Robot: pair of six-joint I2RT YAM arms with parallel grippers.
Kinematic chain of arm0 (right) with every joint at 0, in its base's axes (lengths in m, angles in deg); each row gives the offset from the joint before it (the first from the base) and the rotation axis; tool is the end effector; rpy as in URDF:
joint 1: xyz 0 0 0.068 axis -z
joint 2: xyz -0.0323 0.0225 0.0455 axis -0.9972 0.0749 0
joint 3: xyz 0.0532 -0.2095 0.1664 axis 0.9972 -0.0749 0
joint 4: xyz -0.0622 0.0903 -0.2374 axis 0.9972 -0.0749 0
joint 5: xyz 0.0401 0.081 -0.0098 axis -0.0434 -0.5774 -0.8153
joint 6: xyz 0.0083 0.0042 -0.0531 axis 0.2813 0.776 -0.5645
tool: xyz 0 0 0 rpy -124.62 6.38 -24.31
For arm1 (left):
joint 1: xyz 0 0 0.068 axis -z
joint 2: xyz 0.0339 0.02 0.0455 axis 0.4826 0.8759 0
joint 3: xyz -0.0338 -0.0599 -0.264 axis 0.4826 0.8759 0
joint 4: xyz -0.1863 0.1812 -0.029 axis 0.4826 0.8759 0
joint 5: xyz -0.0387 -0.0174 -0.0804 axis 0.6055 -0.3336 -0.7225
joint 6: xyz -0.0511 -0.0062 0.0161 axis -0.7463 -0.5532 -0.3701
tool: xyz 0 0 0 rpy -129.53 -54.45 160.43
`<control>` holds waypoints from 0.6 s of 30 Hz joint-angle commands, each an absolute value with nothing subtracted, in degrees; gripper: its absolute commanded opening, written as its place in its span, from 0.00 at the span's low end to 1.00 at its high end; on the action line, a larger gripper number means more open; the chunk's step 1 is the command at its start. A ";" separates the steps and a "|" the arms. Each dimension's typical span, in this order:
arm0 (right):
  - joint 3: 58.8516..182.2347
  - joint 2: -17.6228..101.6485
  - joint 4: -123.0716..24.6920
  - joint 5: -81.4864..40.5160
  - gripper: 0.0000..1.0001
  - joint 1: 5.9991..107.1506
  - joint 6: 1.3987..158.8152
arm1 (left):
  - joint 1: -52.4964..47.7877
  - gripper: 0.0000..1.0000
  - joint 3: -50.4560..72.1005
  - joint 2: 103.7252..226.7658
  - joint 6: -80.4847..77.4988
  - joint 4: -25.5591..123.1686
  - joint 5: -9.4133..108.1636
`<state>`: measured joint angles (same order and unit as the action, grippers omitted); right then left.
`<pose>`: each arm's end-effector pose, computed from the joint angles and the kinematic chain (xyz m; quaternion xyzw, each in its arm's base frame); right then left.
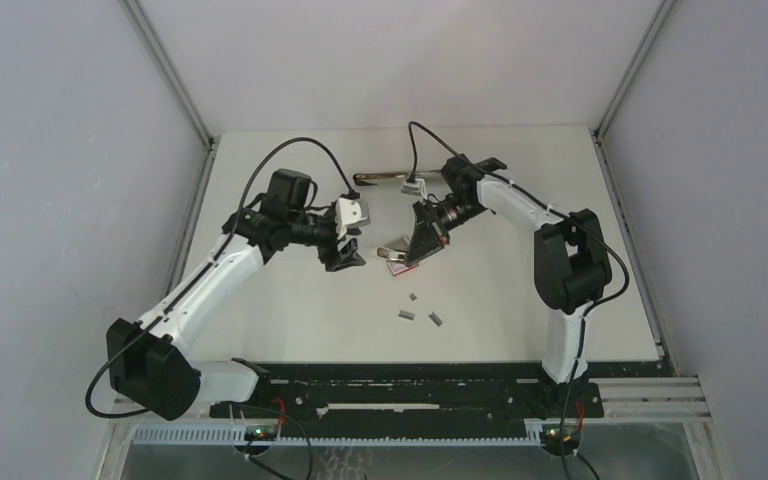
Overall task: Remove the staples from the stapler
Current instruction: Unload the staple at the center of the board.
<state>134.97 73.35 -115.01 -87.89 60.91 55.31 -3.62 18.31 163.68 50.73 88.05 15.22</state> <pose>0.3233 0.1872 0.2366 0.2953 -0.7361 -0.6085 0.0277 0.2315 -0.1357 0.3148 0.5835 0.6530 -0.2863 0.3888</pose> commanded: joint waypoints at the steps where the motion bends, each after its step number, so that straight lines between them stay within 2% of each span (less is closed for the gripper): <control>1: 136.57 69.29 -113.22 -86.71 0.07 60.43 56.72 | -4.43 0.77 17.25 161.66 49.26 87.44 16.48; 4: 136.66 69.30 -112.82 -84.91 0.07 60.45 57.12 | -4.42 0.88 17.63 160.77 48.79 87.76 15.99; 9: 136.46 68.59 -110.71 -79.04 0.07 60.47 58.51 | -4.42 1.00 17.93 159.57 47.27 87.74 16.15; 18: 134.48 65.00 -104.93 -62.73 0.05 59.77 58.33 | -4.42 1.00 15.12 159.91 44.39 91.27 12.12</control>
<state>134.84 70.73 -109.37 -70.60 60.31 58.22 -4.28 18.13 160.82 47.01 90.26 15.29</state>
